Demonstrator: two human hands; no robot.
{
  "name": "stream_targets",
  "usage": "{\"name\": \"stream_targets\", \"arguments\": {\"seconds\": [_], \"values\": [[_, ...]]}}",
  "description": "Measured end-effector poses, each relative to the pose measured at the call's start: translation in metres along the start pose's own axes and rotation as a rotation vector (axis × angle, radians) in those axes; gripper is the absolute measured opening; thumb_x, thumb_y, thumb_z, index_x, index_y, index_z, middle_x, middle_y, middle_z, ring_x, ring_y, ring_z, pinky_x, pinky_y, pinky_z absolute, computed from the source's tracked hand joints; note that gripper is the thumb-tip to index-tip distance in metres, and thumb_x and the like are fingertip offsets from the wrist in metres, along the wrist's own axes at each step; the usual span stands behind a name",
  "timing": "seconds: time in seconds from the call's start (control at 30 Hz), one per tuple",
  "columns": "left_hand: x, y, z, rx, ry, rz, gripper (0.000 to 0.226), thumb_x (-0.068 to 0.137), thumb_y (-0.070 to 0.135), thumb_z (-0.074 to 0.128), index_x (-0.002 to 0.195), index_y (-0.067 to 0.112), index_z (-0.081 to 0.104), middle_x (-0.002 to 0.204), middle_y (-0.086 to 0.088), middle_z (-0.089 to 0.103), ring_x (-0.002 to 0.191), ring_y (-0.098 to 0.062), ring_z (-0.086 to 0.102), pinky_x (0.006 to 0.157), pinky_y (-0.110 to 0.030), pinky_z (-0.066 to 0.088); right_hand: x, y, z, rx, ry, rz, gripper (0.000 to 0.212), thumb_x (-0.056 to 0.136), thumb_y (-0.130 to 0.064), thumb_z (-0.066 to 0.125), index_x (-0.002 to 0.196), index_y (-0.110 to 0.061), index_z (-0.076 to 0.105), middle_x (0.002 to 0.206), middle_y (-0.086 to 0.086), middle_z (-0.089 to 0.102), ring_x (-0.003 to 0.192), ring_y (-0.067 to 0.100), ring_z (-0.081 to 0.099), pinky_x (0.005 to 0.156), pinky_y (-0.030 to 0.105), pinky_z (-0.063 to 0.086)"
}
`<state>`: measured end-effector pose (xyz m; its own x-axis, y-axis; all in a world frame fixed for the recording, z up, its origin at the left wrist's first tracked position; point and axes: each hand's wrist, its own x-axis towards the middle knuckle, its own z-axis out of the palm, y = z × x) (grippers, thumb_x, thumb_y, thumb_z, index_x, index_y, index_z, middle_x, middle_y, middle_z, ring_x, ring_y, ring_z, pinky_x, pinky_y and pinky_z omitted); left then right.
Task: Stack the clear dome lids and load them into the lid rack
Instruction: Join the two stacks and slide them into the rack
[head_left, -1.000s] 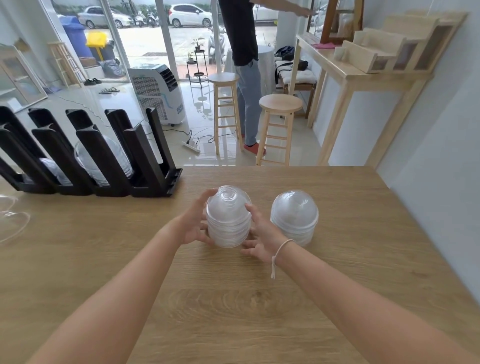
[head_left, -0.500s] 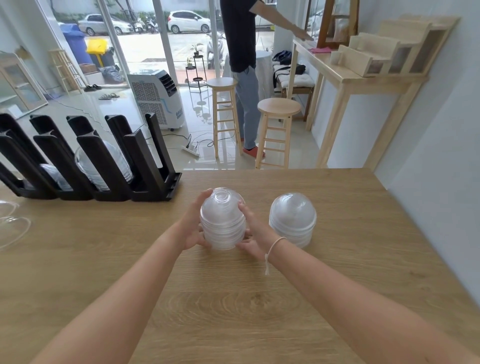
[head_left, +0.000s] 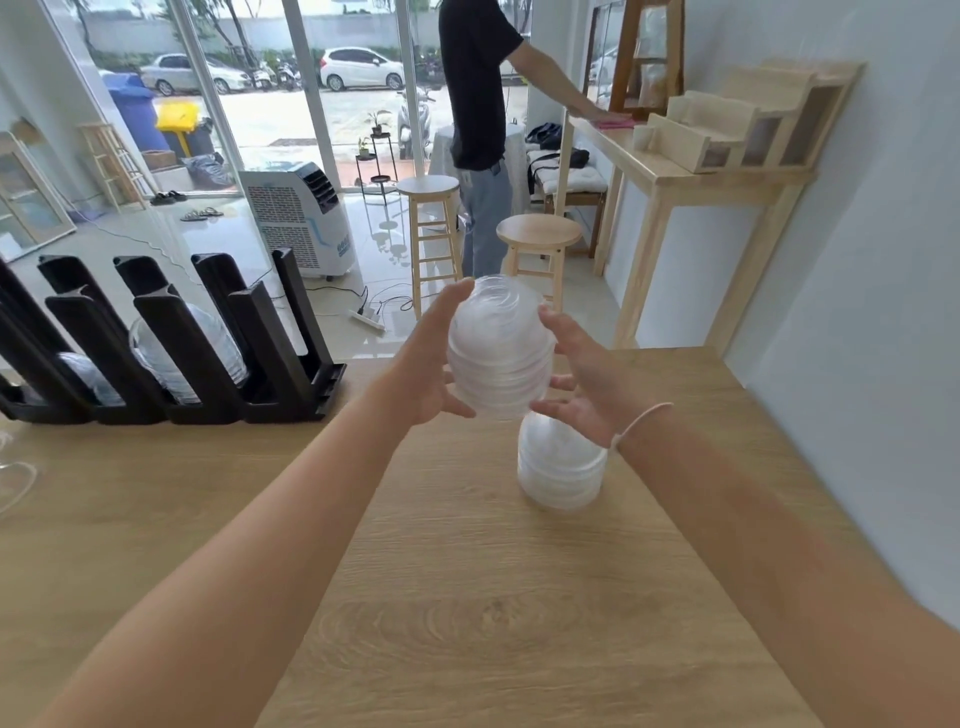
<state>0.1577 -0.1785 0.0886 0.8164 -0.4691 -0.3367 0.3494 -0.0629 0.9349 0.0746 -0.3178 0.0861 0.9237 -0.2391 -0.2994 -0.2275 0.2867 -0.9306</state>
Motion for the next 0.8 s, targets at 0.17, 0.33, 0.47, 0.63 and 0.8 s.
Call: {"name": "stream_targets", "arguments": {"seconds": [0.17,0.33,0.47,0.63,0.8], "values": [[0.007,-0.011,0.044,0.020,-0.085,-0.080,0.085,0.064,0.071,0.055,0.137,0.030,0.039,0.141,-0.013,0.043,0.122,-0.039,0.045,0.085,-0.061,0.047,-0.009,-0.002,-0.043,-0.057,0.095,0.056,0.063,0.082,-0.054,0.054,0.135,-0.024,0.037,0.145,0.005,0.034,0.133,0.033,0.033,0.101,0.050,0.044],[0.015,-0.031,0.058,0.065,-0.108,-0.191,0.091,0.065,0.073,0.054,0.142,0.030,0.031,0.148,-0.017,0.033,0.132,-0.043,0.035,0.094,-0.068,0.038,-0.008,0.017,-0.061,-0.108,0.143,0.175,0.069,0.079,-0.063,0.051,0.134,-0.023,0.040,0.142,0.010,0.039,0.127,0.034,0.040,0.094,0.046,0.048],[0.014,-0.037,0.059,0.161,-0.089,-0.181,0.085,0.073,0.075,0.043,0.142,0.027,0.032,0.147,-0.017,0.035,0.132,-0.042,0.036,0.098,-0.065,0.036,-0.010,0.028,-0.066,-0.202,0.143,0.205,0.076,0.076,-0.073,0.042,0.137,-0.029,0.035,0.141,0.014,0.039,0.121,0.037,0.046,0.096,0.045,0.047],[0.007,-0.039,0.064,0.377,-0.021,0.289,0.065,0.089,0.057,0.040,0.146,0.031,0.021,0.155,0.000,0.022,0.142,-0.023,0.023,0.108,-0.046,0.026,-0.013,0.044,-0.065,-0.336,0.212,-0.152,0.084,0.070,-0.075,0.044,0.140,-0.029,0.030,0.146,-0.002,0.037,0.130,0.024,0.039,0.107,0.047,0.037],[0.014,-0.040,0.054,0.904,-0.013,0.729,0.072,0.081,0.052,0.060,0.142,0.041,0.023,0.157,0.002,0.015,0.143,-0.018,0.018,0.108,-0.041,0.024,-0.013,0.082,-0.070,-0.593,0.241,-0.489,0.089,0.067,-0.069,0.053,0.141,-0.039,0.016,0.146,-0.018,0.024,0.137,0.012,0.027,0.111,0.041,0.031]]}}
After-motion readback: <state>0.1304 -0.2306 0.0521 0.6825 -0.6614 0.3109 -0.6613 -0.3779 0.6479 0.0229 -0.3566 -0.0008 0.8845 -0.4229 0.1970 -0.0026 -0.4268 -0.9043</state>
